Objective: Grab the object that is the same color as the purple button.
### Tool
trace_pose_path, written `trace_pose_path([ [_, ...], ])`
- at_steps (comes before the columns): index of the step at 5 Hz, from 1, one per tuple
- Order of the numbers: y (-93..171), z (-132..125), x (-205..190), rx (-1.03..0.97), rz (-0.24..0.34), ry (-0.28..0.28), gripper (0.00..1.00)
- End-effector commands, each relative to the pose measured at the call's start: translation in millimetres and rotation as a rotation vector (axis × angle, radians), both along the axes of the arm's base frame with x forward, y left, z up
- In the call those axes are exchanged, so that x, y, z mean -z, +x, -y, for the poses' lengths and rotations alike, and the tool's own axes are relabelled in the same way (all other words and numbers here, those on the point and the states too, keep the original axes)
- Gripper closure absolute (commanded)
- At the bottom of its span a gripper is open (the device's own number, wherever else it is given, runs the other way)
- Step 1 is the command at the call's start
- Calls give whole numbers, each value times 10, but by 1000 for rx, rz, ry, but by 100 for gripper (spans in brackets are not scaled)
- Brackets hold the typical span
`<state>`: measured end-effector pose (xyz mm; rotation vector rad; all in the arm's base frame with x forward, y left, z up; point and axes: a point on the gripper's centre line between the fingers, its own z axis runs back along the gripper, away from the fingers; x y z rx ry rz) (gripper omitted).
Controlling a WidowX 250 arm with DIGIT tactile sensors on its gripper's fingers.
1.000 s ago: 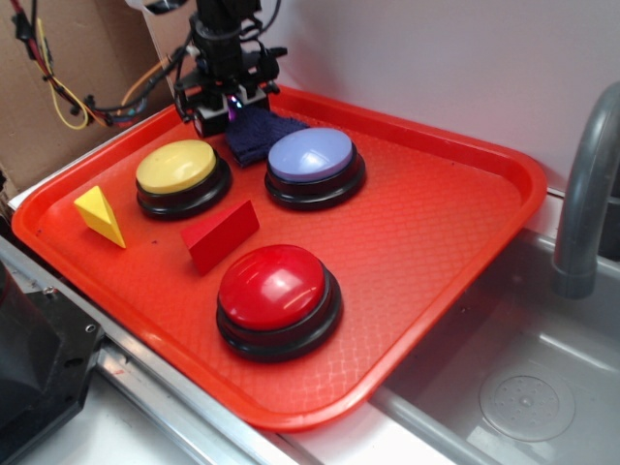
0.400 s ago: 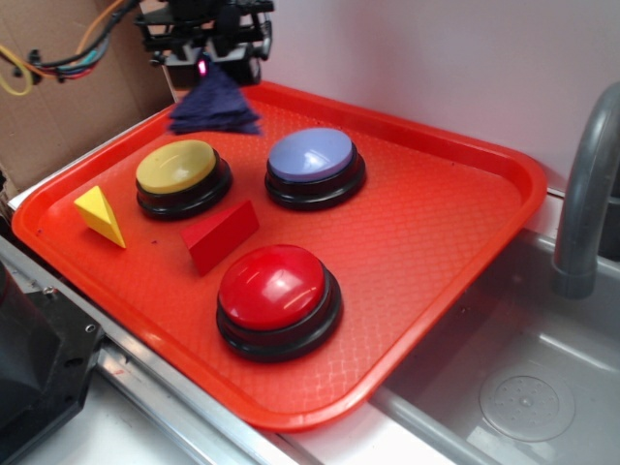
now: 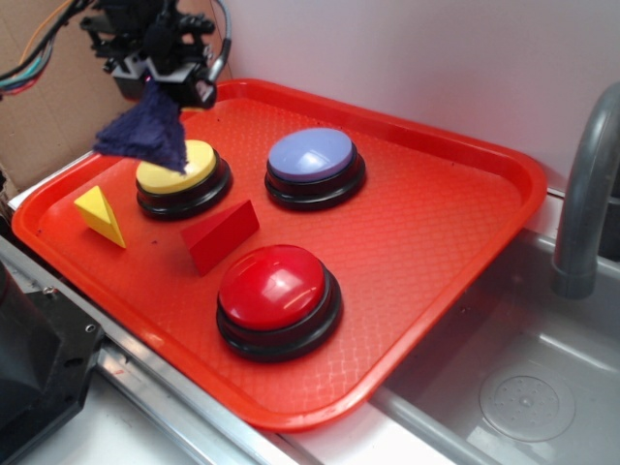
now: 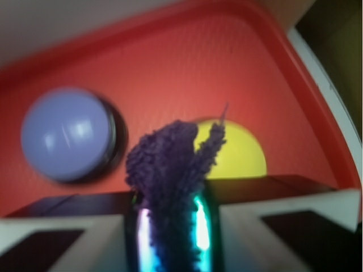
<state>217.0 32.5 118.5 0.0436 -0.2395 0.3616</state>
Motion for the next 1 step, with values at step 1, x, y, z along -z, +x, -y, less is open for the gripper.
trace_pose_path([
  [1,-41,-125,-98,73,12,20,100],
])
